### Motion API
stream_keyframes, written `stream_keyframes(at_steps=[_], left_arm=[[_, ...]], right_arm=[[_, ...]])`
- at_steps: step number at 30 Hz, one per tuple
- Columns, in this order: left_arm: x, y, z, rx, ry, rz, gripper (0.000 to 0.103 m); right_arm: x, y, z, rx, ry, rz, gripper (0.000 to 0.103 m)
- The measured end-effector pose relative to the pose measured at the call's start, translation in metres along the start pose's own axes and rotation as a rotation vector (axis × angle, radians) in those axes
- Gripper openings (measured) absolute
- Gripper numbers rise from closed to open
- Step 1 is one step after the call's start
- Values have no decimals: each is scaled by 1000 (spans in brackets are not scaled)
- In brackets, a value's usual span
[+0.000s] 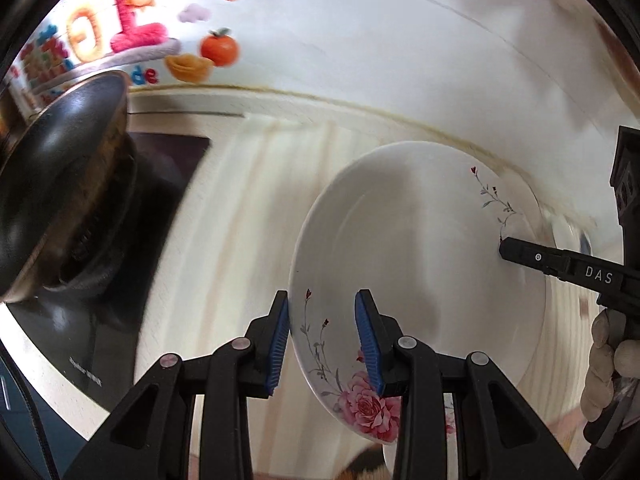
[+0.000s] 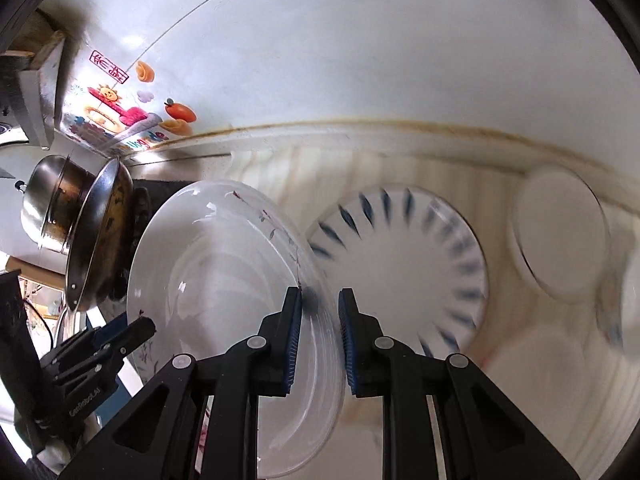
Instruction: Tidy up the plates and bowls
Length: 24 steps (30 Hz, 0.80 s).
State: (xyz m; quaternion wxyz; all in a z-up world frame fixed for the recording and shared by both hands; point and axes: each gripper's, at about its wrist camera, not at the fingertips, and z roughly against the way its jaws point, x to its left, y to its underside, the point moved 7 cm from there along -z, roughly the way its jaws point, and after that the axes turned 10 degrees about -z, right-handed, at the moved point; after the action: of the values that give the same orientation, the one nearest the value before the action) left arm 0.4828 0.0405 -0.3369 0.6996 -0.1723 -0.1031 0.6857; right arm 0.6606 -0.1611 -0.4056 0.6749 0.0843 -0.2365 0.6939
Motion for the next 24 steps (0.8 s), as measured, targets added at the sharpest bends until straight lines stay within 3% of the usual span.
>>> stream_keyframes(at_steps=[7, 14, 20, 24], left_arm=[[-46, 45, -16, 89, 56, -105, 30], [-86, 72, -42, 168, 78, -206, 30], [-104, 82, -63, 214, 39, -286, 30], [-111, 89, -72, 234, 16, -326, 30]], right_arm=[[-56, 84, 32, -5, 18, -125, 21], [-107, 169, 33, 2, 42, -257, 21], [-143, 209, 24, 3, 39, -376, 21], [-152, 216, 20, -2, 47, -387, 21]])
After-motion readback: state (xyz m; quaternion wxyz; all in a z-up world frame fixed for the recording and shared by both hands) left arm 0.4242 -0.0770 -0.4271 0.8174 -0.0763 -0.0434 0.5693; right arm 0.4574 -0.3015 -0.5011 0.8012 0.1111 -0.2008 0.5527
